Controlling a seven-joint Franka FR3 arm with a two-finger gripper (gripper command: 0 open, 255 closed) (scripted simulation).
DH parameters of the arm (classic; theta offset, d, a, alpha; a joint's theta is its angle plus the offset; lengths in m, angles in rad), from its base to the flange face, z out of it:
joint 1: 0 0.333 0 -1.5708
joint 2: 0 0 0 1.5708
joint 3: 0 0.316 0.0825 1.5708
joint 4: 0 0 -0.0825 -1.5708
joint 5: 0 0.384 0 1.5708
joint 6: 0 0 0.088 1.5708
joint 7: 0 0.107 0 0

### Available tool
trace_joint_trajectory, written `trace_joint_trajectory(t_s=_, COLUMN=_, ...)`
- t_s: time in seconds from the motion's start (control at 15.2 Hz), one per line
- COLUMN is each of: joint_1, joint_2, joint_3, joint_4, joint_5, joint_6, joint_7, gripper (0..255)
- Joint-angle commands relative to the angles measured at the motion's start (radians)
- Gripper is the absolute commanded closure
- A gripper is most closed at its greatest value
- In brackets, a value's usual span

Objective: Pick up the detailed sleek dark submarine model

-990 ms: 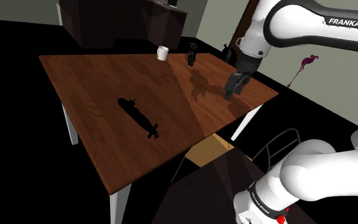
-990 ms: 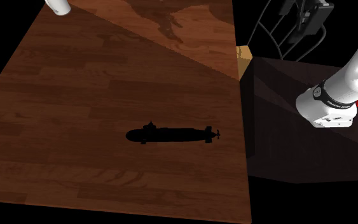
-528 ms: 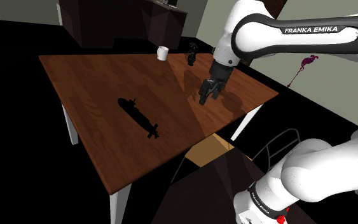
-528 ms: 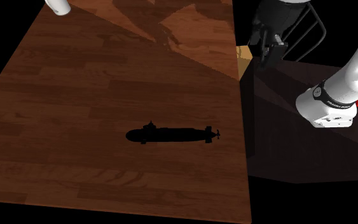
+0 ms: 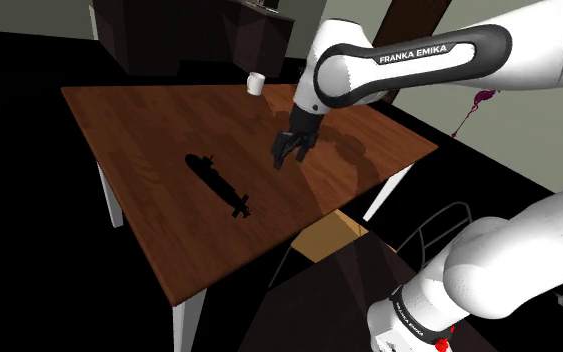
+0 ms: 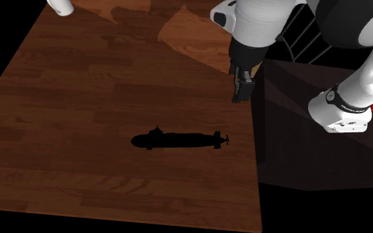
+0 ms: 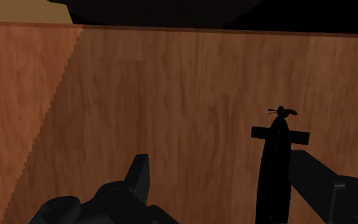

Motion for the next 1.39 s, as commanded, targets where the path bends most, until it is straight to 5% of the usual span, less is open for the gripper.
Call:
trace_joint_trajectory(t_s=0.0, joint_1=0.008, joint_2=0.070, joint_3=0.013, joint_4=0.027, joint_5=0.009, joint_6=0.053, joint_7=0.015, gripper=0)
trace_joint_trajectory(t_s=0.92, joint_1=0.080, joint_2=0.572, joint_3=0.067, joint_4=0.398, joint_5=-0.008, joint_6=0.253, joint_7=0.136, gripper=0)
trace_joint_trajectory(t_s=1.32, joint_1=0.085, joint_2=0.623, joint_3=0.063, joint_4=0.381, joint_5=-0.013, joint_6=0.320, joint_7=0.132, gripper=0)
